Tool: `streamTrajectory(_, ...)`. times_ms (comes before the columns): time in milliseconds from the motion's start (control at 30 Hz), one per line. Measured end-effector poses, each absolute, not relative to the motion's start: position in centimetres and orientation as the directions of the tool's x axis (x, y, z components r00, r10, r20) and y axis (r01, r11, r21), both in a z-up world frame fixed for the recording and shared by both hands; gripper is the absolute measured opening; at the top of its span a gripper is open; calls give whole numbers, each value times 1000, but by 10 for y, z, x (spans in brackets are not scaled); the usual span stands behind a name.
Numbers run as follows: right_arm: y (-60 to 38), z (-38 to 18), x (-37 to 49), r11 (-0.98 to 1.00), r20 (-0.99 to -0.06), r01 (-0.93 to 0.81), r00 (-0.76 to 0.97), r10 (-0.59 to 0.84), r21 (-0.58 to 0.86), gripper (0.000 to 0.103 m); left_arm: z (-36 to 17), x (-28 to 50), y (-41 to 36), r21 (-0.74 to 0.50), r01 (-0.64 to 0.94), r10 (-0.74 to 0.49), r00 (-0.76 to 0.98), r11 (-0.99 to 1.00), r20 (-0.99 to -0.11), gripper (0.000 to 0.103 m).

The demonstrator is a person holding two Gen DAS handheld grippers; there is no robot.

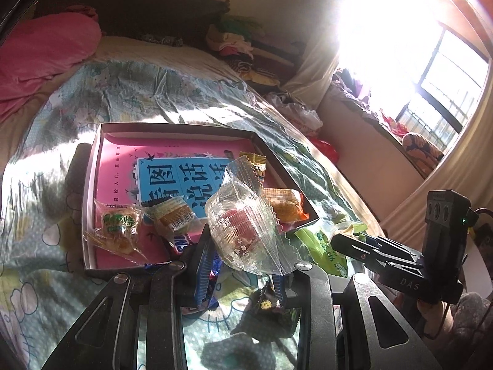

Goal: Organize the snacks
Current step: 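Carry the candy bag with the left gripper into the tray while the right gripper carries the green bag there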

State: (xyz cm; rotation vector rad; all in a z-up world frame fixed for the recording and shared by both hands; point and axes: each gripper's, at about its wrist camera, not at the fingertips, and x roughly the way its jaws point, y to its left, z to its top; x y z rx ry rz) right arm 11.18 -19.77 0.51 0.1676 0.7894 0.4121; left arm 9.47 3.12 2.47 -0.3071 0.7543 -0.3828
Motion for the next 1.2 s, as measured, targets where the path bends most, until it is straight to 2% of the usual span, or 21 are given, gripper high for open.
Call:
streamTrajectory(367,-201,13,115,908,-637,-293,648,418,298,39,27,97,41,-414,209,-436,679,886,-590,34)
streamTrajectory(833,-204,18,123,906,-620,-284,661,422,313,39,31,105,90,-443,88,-359,733,892,-578,34)
streamTrajectory(1200,-200,12,129,898,-619,-285,652,437,334,39,8,117,104,-433,6,-310,708,901,-635,34)
